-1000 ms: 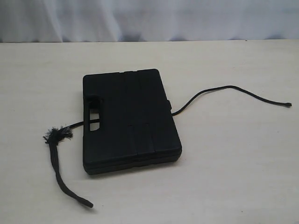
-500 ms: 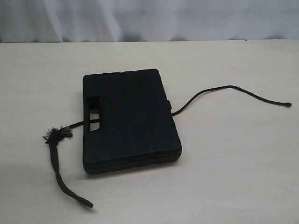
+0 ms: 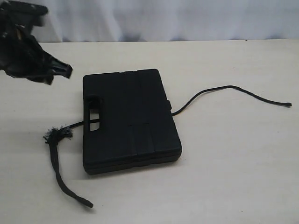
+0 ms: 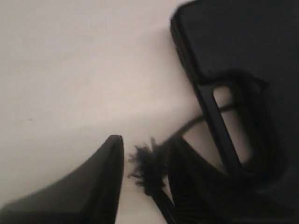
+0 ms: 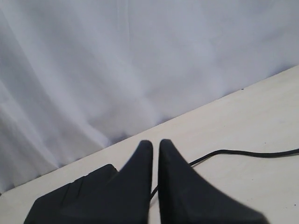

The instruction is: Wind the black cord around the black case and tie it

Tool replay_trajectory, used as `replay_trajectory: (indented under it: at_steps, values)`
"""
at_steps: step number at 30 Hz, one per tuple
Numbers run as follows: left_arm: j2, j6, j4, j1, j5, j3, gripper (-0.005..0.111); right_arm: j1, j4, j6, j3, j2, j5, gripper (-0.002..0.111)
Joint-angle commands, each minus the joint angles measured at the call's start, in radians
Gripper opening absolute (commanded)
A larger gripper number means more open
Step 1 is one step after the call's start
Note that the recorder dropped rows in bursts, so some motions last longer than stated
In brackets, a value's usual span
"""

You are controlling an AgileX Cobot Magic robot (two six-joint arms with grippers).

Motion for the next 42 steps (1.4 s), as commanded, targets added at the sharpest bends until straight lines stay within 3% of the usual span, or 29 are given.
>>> replay_trajectory:
  at_steps: [1,10,30,33,37,42]
  values:
    - [0.075,0.01,-0.093,-0.056,0.041,-0.014,0.043,0.003,0.047,-0.003,0.001,-0.005,0.004,0.004]
    - [0.182,0.01,-0.279,-0.058,-0.053,-0.014,0.048,0.003,0.05,-0.003,0.001,-0.005,0.013,0.004]
    - [0.368,0.006,-0.334,-0.058,-0.265,-0.014,0.047,0.003,0.051,-0.003,0.001,-0.005,0.012,0.004]
    - [0.371,0.006,-0.334,-0.058,-0.284,-0.014,0.035,0.003,0.194,0.006,0.001,-0.005,0.014,0.004]
    - [0.371,0.006,-0.336,-0.058,-0.295,-0.014,0.002,0.003,0.232,-0.025,-0.004,-0.005,0.045,0.004]
    - [0.368,0.0,-0.371,-0.056,-0.297,-0.014,0.0,0.003,0.232,-0.185,-0.142,-0.005,0.126,0.004]
